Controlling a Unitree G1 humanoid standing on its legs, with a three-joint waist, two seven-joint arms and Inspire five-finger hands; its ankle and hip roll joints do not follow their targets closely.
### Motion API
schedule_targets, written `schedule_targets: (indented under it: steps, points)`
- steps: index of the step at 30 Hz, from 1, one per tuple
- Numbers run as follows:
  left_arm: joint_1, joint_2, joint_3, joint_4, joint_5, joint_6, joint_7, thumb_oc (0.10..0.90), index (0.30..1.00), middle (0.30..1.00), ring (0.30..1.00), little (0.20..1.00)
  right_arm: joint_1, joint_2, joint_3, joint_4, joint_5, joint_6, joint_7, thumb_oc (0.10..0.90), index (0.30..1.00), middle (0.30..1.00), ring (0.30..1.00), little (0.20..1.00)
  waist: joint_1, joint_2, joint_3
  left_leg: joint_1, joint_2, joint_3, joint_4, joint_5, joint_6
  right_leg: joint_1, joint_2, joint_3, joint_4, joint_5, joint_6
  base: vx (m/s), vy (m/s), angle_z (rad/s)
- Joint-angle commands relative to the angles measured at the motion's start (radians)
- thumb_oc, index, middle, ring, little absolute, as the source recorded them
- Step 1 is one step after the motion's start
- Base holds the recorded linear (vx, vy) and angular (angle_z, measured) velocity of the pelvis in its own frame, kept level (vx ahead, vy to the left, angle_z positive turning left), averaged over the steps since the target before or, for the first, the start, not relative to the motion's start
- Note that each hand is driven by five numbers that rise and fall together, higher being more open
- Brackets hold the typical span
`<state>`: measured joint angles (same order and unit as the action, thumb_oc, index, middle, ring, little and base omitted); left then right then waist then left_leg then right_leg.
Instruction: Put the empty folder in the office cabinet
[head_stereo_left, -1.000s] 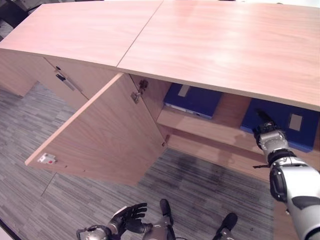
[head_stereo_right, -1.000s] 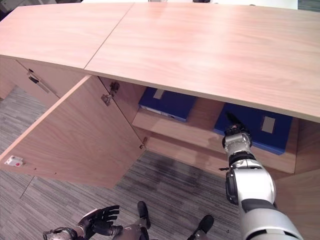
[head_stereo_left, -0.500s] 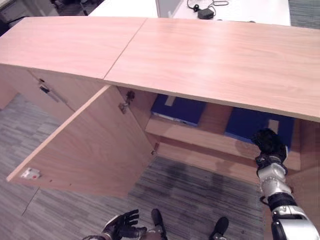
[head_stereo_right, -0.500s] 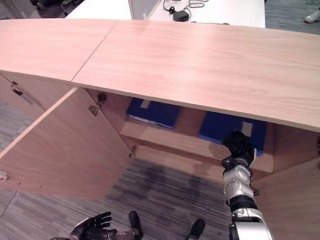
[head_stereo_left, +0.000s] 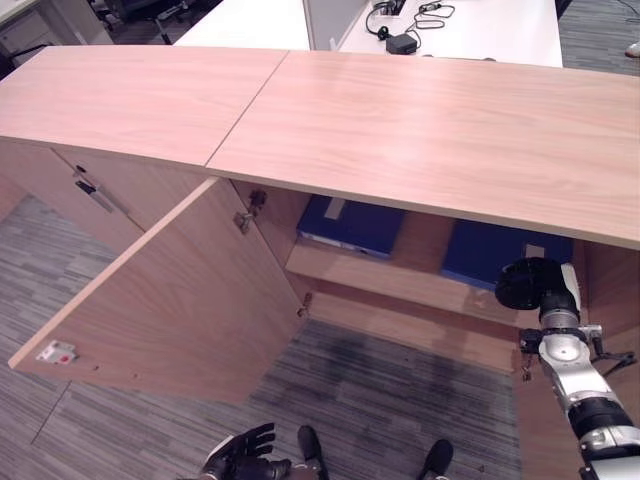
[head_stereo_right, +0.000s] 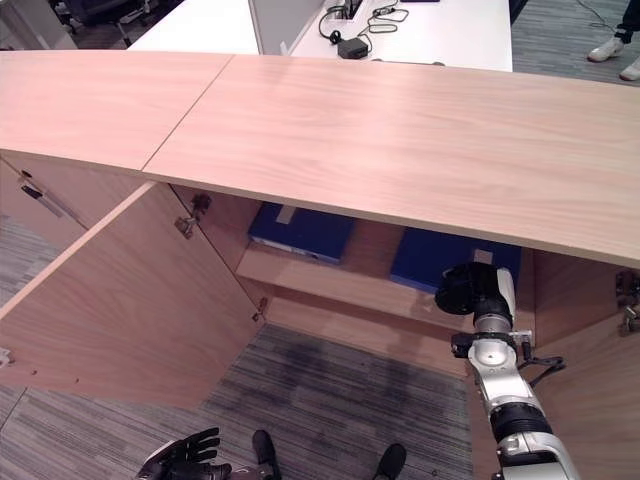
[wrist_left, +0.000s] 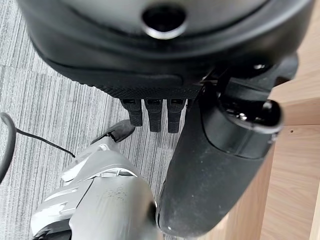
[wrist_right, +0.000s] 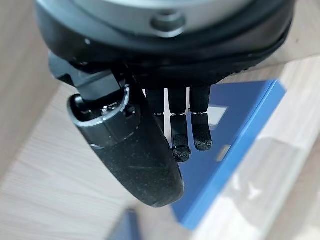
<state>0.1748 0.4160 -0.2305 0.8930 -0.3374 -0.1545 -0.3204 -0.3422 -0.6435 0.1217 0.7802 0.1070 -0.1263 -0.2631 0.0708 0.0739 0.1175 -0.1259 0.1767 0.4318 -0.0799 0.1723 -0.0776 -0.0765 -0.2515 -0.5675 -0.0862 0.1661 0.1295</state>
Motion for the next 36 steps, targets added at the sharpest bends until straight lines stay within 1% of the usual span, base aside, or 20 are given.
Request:
schedule_targets:
  steps: [1, 5, 7, 9, 10, 11, 12, 14, 18, 19, 20, 24, 26, 31, 36]
  points:
    - [-0.014, 0.074, -0.009, -0.027, 0.007, -0.044, -0.028, 0.800, 0.900, 0.900, 0.900, 0.900, -0.162, -0.122, 0.040, 0.039, -0.034, -0.043, 0.008, 0.400, 0.300, 0.300, 0.300, 0.300, 0.041, 0.006, 0.023, 0.072, 0.027, -0.003, 0.007, -0.038, -0.078, 0.014, 0.044, 0.001, 0.167, -0.221, 0.012, -0.03, -0.027, -0.01]
    - [-0.009, 0.094, -0.022, -0.046, -0.004, -0.044, -0.028, 0.800, 0.900, 0.900, 0.900, 0.900, -0.224, -0.159, 0.096, 0.131, -0.027, -0.034, 0.026, 0.400, 0.300, 0.300, 0.300, 0.300, 0.059, 0.019, 0.048, 0.057, 0.036, -0.007, 0.008, -0.026, -0.085, 0.002, 0.046, -0.006, 0.173, -0.224, 0.011, -0.04, -0.023, 0.02]
    - [-0.009, 0.097, -0.024, -0.050, -0.007, -0.043, -0.029, 0.800, 0.900, 0.900, 0.900, 0.900, -0.244, -0.169, 0.111, 0.156, -0.025, -0.033, 0.031, 0.400, 0.300, 0.300, 0.300, 0.300, 0.062, 0.025, 0.057, 0.051, 0.038, -0.010, 0.008, -0.021, -0.087, -0.002, 0.046, -0.006, 0.175, -0.225, 0.011, -0.04, -0.016, 0.02]
    - [-0.010, 0.111, -0.041, -0.062, -0.011, -0.047, -0.025, 0.800, 0.900, 0.900, 0.900, 0.900, -0.290, -0.187, 0.143, 0.209, -0.026, -0.022, 0.039, 0.400, 0.300, 0.300, 0.300, 0.300, 0.074, 0.043, 0.084, 0.035, 0.043, -0.016, 0.007, -0.011, -0.091, -0.020, 0.041, -0.009, 0.185, -0.225, 0.012, -0.07, -0.011, -0.01]
    - [-0.011, 0.110, -0.040, -0.062, -0.011, -0.047, -0.025, 0.800, 0.900, 0.900, 0.900, 0.900, -0.294, -0.188, 0.146, 0.213, -0.025, -0.023, 0.040, 0.400, 0.300, 0.300, 0.300, 0.300, 0.074, 0.044, 0.085, 0.034, 0.043, -0.016, 0.007, -0.010, -0.091, -0.021, 0.041, -0.009, 0.186, -0.225, 0.012, -0.07, -0.006, 0.05]
    - [-0.016, 0.115, -0.053, -0.069, -0.011, -0.049, -0.023, 0.800, 0.900, 0.900, 0.900, 0.900, -0.325, -0.195, 0.159, 0.246, -0.013, -0.021, 0.045, 0.400, 0.300, 0.300, 0.300, 0.300, 0.081, 0.056, 0.102, 0.024, 0.046, -0.019, 0.007, -0.005, -0.094, -0.035, 0.035, -0.009, 0.194, -0.225, 0.013, -0.04, -0.009, 0.11]
    - [-0.016, 0.115, -0.052, -0.069, -0.011, -0.049, -0.023, 0.800, 0.900, 0.900, 0.900, 0.900, -0.326, -0.195, 0.160, 0.247, -0.013, -0.021, 0.045, 0.400, 0.300, 0.300, 0.300, 0.300, 0.080, 0.056, 0.102, 0.023, 0.046, -0.019, 0.007, -0.005, -0.094, -0.035, 0.035, -0.009, 0.194, -0.225, 0.013, -0.07, -0.015, 0.17]
    - [-0.023, 0.122, -0.072, -0.080, -0.017, -0.055, -0.014, 0.800, 0.900, 0.900, 0.900, 0.900, -0.367, -0.203, 0.161, 0.299, 0.025, -0.020, 0.044, 0.400, 0.300, 0.300, 0.300, 0.300, 0.091, 0.076, 0.129, 0.008, 0.049, -0.026, 0.007, 0.004, -0.096, -0.057, 0.025, -0.007, 0.210, -0.224, 0.015, -0.06, -0.005, 0.07]
    - [-0.030, 0.126, -0.096, -0.089, -0.020, -0.057, -0.009, 0.800, 0.900, 0.900, 0.900, 0.900, -0.406, -0.222, 0.171, 0.345, 0.043, -0.016, 0.045, 0.400, 0.300, 0.300, 0.300, 0.300, 0.101, 0.101, 0.158, -0.012, 0.052, -0.026, 0.007, 0.013, -0.100, -0.080, 0.010, -0.009, 0.225, -0.224, 0.017, -0.04, -0.002, 0.00]
    - [-0.031, 0.125, -0.109, -0.104, -0.028, -0.058, -0.010, 0.800, 0.900, 0.900, 0.900, 0.900, -0.424, -0.231, 0.173, 0.360, 0.053, -0.014, 0.041, 0.400, 0.300, 0.300, 0.300, 0.300, 0.104, 0.114, 0.169, -0.020, 0.052, -0.026, 0.006, 0.016, -0.101, -0.093, 0.004, -0.007, 0.233, -0.224, 0.018, 0.00, 0.000, 0.00]
    - [-0.032, 0.125, -0.109, -0.105, -0.029, -0.057, -0.010, 0.800, 0.900, 0.900, 0.900, 0.900, -0.426, -0.232, 0.174, 0.362, 0.054, -0.014, 0.042, 0.400, 0.300, 0.300, 0.300, 0.300, 0.104, 0.115, 0.168, -0.021, 0.052, -0.026, 0.006, 0.016, -0.101, -0.095, 0.004, -0.007, 0.234, -0.225, 0.017, -0.02, 0.000, 0.05]
    - [-0.029, 0.124, -0.131, -0.131, -0.043, -0.054, -0.013, 0.800, 0.900, 0.900, 0.900, 0.900, -0.447, -0.256, 0.164, 0.388, 0.084, -0.015, 0.037, 0.400, 0.300, 0.300, 0.300, 0.300, 0.109, 0.135, 0.179, -0.042, 0.051, -0.031, 0.005, 0.021, -0.103, -0.120, -0.009, -0.009, 0.250, -0.227, 0.019, 0.00, -0.013, 0.06]
    - [-0.022, 0.132, -0.159, -0.165, -0.050, -0.054, -0.025, 0.800, 0.900, 0.900, 0.900, 0.900, -0.464, -0.287, 0.151, 0.410, 0.107, -0.016, 0.028, 0.400, 0.300, 0.300, 0.300, 0.300, 0.113, 0.148, 0.184, -0.058, 0.050, -0.033, 0.005, 0.022, -0.103, -0.145, -0.021, -0.014, 0.273, -0.235, 0.017, 0.00, -0.018, 0.11]
    - [-0.018, 0.147, -0.176, -0.193, -0.062, -0.054, -0.032, 0.800, 0.900, 0.900, 0.900, 0.900, -0.484, -0.320, 0.148, 0.429, 0.125, -0.019, 0.025, 0.400, 0.300, 0.300, 0.300, 0.300, 0.118, 0.159, 0.189, -0.071, 0.049, -0.034, 0.005, 0.024, -0.105, -0.166, -0.029, -0.017, 0.286, -0.240, 0.016, 0.00, -0.002, 0.02]
    - [-0.022, 0.162, -0.188, -0.215, -0.077, -0.053, -0.038, 0.800, 0.900, 0.900, 0.900, 0.900, -0.516, -0.360, 0.147, 0.456, 0.154, -0.020, 0.027, 0.400, 0.300, 0.300, 0.300, 0.300, 0.124, 0.179, 0.200, -0.089, 0.047, -0.035, 0.004, 0.027, -0.106, -0.200, -0.042, -0.012, 0.307, -0.242, 0.017, 0.00, 0.000, 0.00]
